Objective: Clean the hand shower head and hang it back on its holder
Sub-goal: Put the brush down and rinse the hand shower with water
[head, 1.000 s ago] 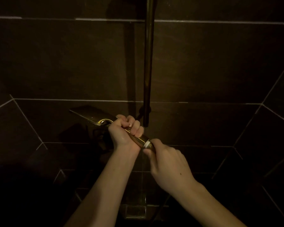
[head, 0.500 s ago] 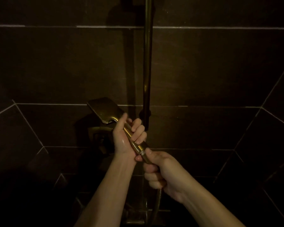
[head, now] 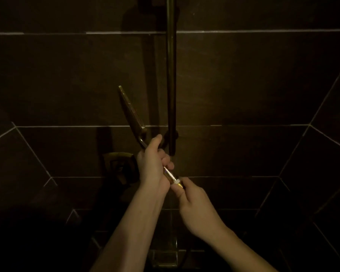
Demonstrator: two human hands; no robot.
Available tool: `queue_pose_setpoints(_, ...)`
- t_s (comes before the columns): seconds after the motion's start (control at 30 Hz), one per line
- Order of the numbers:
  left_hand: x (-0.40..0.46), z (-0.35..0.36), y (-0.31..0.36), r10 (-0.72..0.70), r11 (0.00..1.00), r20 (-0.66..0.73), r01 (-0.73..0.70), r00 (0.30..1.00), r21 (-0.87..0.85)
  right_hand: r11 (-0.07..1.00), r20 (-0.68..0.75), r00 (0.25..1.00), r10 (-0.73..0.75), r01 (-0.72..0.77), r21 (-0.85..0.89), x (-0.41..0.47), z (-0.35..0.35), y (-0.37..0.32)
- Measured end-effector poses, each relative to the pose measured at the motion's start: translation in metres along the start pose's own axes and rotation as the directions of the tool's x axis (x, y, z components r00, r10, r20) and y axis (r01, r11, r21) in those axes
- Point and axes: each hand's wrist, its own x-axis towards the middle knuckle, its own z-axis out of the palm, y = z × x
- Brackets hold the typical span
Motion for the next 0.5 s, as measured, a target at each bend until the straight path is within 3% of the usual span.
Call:
queue_pose_setpoints(0.07, 0.0, -0.005, 0.001, -0.007, 0.997, 0.126, 0.016, 0.992, -0.072, 0.977, 0.118, 0.991, 0.058, -0.081, 0.196, -0.001, -0.01, -0.002)
queue_pose_setpoints(0.17, -0.001, -0.007, 0.002, 0.042, 0.988, 0.333, 0.011, 0.942, -0.155, 0.83, 0.303, 0.95, 0.069, -0.223, 0.511, -0.003, -0.021, -0.008)
queue_pose_setpoints(0.23, -0.001, -0.004, 0.004, 0.106, 0.992, 0.338, -0.076, 0.935, -0.102, 0.749, 0.35, 0.935, 0.059, -0.273, 0.604, -0.004, -0.022, -0.012)
queue_pose_setpoints(0.37, 0.0, -0.002, 0.002, 0.201, 0.976, 0.243, -0.215, 0.949, 0.03, 0.759, 0.301, 0.952, 0.058, -0.238, 0.606, -0.001, -0.017, -0.008)
queue_pose_setpoints(0.5, -0.004, -0.004, 0.001, 0.184, 0.97, 0.237, -0.215, 0.954, 0.111, 0.837, 0.218, 0.971, 0.103, -0.203, 0.509, 0.0, -0.014, -0.008)
